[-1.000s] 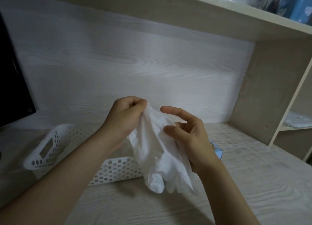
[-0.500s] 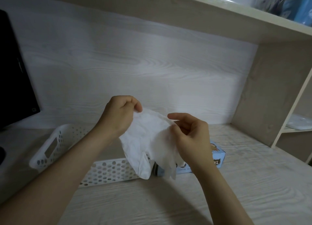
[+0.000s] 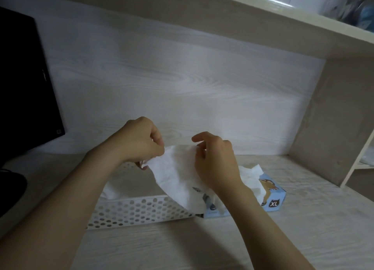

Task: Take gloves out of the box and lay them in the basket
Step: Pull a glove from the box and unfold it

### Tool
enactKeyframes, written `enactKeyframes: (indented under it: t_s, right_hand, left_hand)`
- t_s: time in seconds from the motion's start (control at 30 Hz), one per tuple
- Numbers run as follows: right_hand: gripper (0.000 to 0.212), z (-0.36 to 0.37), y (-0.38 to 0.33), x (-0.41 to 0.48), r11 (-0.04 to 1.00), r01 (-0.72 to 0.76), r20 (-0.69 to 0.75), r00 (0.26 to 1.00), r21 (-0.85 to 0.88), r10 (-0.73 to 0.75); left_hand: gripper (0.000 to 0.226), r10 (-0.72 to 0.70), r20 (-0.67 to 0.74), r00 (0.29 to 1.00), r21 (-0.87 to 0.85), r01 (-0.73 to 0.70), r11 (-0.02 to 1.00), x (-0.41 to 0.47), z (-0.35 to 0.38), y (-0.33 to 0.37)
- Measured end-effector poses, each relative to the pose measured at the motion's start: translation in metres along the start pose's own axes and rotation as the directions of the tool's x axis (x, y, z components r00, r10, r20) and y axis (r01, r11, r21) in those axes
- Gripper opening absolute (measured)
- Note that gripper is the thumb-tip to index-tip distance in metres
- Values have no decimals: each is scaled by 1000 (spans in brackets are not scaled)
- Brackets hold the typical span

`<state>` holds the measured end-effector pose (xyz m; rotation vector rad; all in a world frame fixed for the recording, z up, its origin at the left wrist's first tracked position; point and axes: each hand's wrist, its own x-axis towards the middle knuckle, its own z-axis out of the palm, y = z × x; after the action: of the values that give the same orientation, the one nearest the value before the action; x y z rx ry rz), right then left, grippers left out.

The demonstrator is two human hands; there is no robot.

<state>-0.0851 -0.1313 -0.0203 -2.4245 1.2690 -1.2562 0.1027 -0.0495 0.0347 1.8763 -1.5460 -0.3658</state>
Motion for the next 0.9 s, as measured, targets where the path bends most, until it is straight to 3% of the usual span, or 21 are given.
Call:
enactKeyframes:
  t_s: [0.33, 0.4, 0.5, 0.63, 0.8, 0.9]
  right_hand:
    - [30, 29, -9, 21, 960, 60, 153, 988, -273, -19]
    - [37, 34, -11, 25, 948, 101, 191, 981, -303, -43]
    - [47, 44, -17, 30, 945, 168, 247, 964, -282, -98]
    - [44, 56, -21, 38, 962, 182, 349, 931, -205, -102]
    - [61, 61, -26, 47, 965, 247, 502, 848, -93, -169]
    - [56, 63, -24, 47, 943, 310, 504, 838, -122, -210]
  left_hand:
    - [31, -162, 222, 961, 0, 166, 986, 14, -16, -40]
    - [35, -209, 279, 937, 16, 213, 977, 14, -17, -44]
    - [46, -273, 334, 902, 110, 251, 962, 11, -16, -46]
    - [54, -339, 347, 874, 233, 269, 934, 8, -15, -50]
    - [55, -449, 335, 828, 372, 322, 871, 14, -10, -64]
    - [68, -484, 331, 810, 487, 293, 823, 13, -8, -64]
